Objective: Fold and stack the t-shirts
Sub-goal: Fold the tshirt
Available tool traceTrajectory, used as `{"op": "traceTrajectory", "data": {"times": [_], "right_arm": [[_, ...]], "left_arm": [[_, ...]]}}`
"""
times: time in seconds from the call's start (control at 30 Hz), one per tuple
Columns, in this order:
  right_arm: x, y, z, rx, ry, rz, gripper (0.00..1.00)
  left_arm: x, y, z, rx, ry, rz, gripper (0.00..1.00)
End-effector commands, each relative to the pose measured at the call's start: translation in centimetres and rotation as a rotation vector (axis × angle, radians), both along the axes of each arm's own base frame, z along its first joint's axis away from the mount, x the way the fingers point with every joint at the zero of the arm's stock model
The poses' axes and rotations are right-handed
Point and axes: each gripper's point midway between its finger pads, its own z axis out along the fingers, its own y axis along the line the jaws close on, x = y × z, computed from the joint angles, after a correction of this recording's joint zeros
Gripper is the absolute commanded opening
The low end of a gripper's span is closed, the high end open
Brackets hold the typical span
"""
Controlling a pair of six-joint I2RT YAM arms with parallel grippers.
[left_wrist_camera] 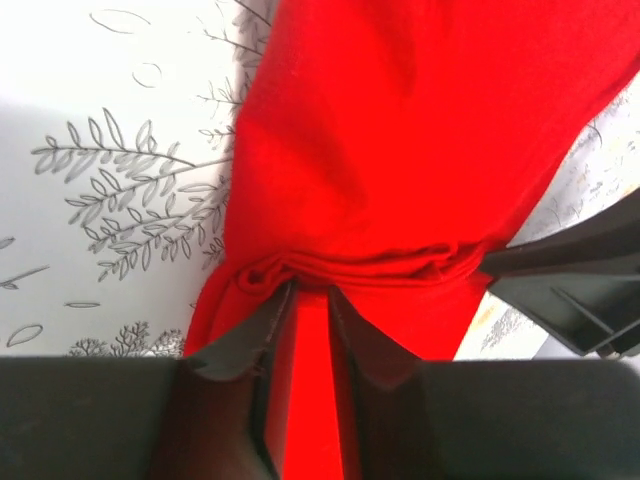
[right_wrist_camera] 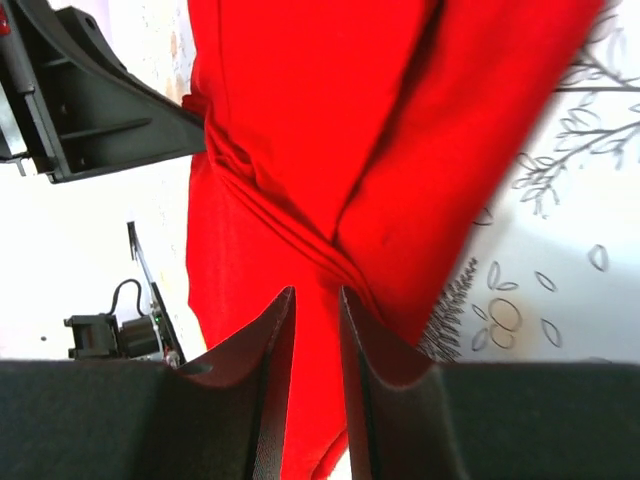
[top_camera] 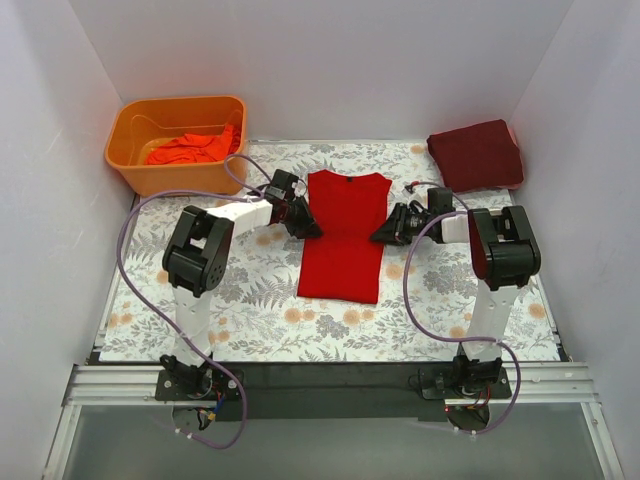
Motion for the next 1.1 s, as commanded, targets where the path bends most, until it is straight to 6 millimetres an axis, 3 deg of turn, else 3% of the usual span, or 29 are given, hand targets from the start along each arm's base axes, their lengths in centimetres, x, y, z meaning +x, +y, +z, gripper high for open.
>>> {"op": "traceTrajectory", "data": {"times": [0.0, 0.07, 0.1, 0.2, 0.23, 0.27, 0.3, 0.37, 0.4, 0.47, 0.5, 0.57, 0.63, 0.73, 0.87, 1.07], "right_arm": [[0.6, -0.7, 2.6, -0.011, -0.100, -0.010, 0.31], [-0.1, -0.8, 3.9, -0.018, -0.120, -0.013, 0.36], [-0.6, -1.0, 5.2, -0.040, -0.171, -0.007, 0.38], [-2.7, -2.0, 5.0, -0.235, -0.155, -0.033, 0.47], [-4.8, -2.7, 4.0, -0.328, -0.094, -0.005, 0.52], [-6.2, -2.5, 3.6, -0.400, -0.075, 0.017, 0.55], [-6.4, -3.9, 3.8, -0.516, -0.097, -0.029, 0.57], [-9.4, -4.9, 2.8, -0.629, -0.036, -0.013, 0.62], [-10.3, -4.7, 3.3, -0.671, -0.062, -0.014, 0.62], [-13.4, -4.3, 2.4, -0.706, -0.015, 0.012, 0.64], [-14.0, -4.1, 2.9, -0.705, -0.025, 0.005, 0.64], [-15.8, -4.1, 1.9, -0.719, 0.012, -0.011, 0.64], [-16.6, -3.2, 1.6, -0.709, -0.002, 0.005, 0.64], [-16.9, -1.9, 1.7, -0.690, -0.008, 0.022, 0.63], [-16.6, -0.6, 1.7, -0.711, -0.025, 0.025, 0.61], [-16.4, -0.5, -0.1, -0.766, 0.003, 0.024, 0.55]], "left_arm": [[-0.7, 0.6, 2.9, 0.000, -0.043, -0.024, 0.20], [-1.6, 0.7, 4.2, 0.006, -0.071, -0.036, 0.26], [-1.9, 1.1, 6.3, 0.016, -0.118, -0.038, 0.29], [-4.4, 2.1, 7.4, 0.073, -0.123, -0.049, 0.39], [-5.2, 2.4, 9.0, 0.091, -0.168, -0.056, 0.41], [-6.3, 3.1, 8.6, 0.125, -0.161, -0.058, 0.47], [-7.7, 3.9, 8.3, 0.165, -0.132, -0.060, 0.49], [-9.5, 4.8, 9.2, 0.228, -0.156, -0.055, 0.55], [-11.3, 5.8, 8.2, 0.277, -0.116, -0.061, 0.57], [-13.1, 6.5, 8.2, 0.338, -0.134, -0.061, 0.60], [-14.6, 7.3, 7.0, 0.379, -0.100, -0.066, 0.61], [-16.3, 7.2, 6.5, 0.397, -0.089, -0.067, 0.61], [-17.9, 7.2, 5.4, 0.413, -0.062, -0.080, 0.61], [-18.7, 6.8, 4.8, 0.425, -0.053, -0.083, 0.59], [-18.7, 6.6, 4.6, 0.430, -0.051, -0.071, 0.57], [-18.6, 6.2, 4.8, 0.413, -0.055, -0.060, 0.55]]}}
